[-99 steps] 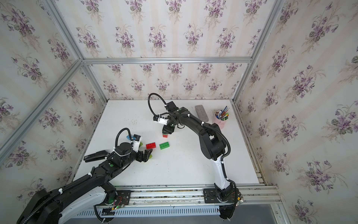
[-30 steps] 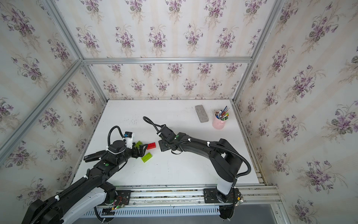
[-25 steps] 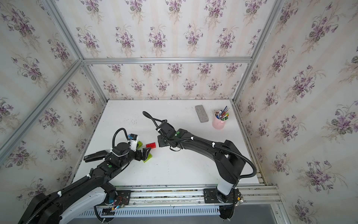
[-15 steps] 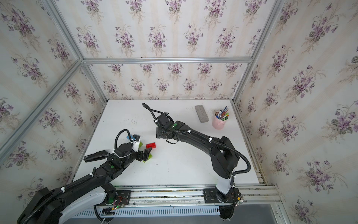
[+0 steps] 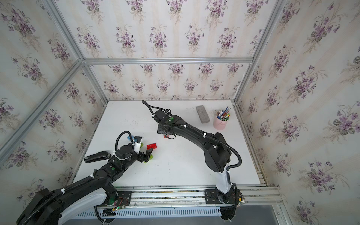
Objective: Assemble a spoon with lego
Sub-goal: Assemble the lego brick with the lego brick.
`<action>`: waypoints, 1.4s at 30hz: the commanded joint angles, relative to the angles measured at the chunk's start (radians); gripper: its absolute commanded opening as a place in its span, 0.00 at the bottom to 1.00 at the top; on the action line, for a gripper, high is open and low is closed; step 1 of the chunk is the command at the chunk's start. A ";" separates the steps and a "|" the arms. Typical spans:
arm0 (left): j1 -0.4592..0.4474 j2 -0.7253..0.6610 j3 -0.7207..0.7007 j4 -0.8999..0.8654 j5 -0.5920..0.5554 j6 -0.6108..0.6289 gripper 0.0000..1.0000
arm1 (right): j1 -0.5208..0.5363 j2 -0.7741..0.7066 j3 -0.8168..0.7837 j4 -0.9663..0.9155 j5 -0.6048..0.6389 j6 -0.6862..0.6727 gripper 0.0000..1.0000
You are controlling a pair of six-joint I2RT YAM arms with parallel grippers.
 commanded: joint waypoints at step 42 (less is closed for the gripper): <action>-0.008 -0.037 -0.015 0.030 -0.057 -0.002 1.00 | -0.025 0.171 0.143 -0.099 -0.013 0.073 0.48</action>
